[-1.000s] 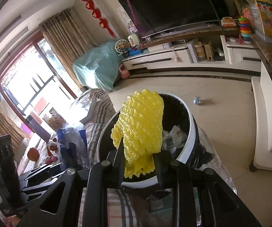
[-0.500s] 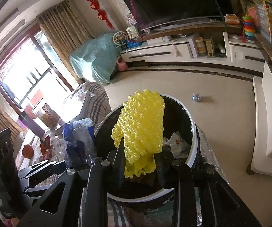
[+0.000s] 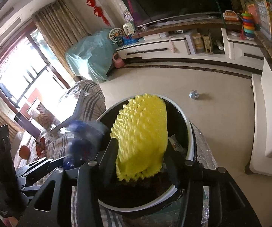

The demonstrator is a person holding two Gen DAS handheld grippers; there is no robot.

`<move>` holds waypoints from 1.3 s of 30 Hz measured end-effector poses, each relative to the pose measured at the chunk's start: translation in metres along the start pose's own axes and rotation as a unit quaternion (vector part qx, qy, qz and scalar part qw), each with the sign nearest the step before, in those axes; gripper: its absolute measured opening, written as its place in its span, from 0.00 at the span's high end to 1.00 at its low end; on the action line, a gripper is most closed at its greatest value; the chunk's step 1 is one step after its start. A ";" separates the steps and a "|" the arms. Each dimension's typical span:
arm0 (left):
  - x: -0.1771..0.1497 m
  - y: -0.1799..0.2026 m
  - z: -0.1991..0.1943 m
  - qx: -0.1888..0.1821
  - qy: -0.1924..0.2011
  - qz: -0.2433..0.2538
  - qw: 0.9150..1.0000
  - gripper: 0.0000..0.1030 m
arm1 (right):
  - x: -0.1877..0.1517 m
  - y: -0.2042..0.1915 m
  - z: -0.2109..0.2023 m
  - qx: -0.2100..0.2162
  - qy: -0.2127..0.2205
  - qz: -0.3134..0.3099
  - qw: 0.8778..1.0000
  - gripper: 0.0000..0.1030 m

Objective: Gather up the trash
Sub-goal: 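Open both tools to drop the blue bag and foam sleeve into the bin, then move both open tools back over the bed toward the remaining snacks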

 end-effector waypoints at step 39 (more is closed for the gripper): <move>-0.102 -0.158 -0.097 0.057 0.053 -0.175 0.981 0.36 | -0.048 -0.115 -0.002 0.100 0.023 -0.007 0.995 0.16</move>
Point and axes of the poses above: each gripper's, at about its wrist camera, not at the fingertips, and z roughly the way its jaws point, y to its right, x to its top, the point moved 4 cm from there along z, roughly the way its jaws point, and after that the axes turned 13 degrees about -z, right-handed, at the moved point
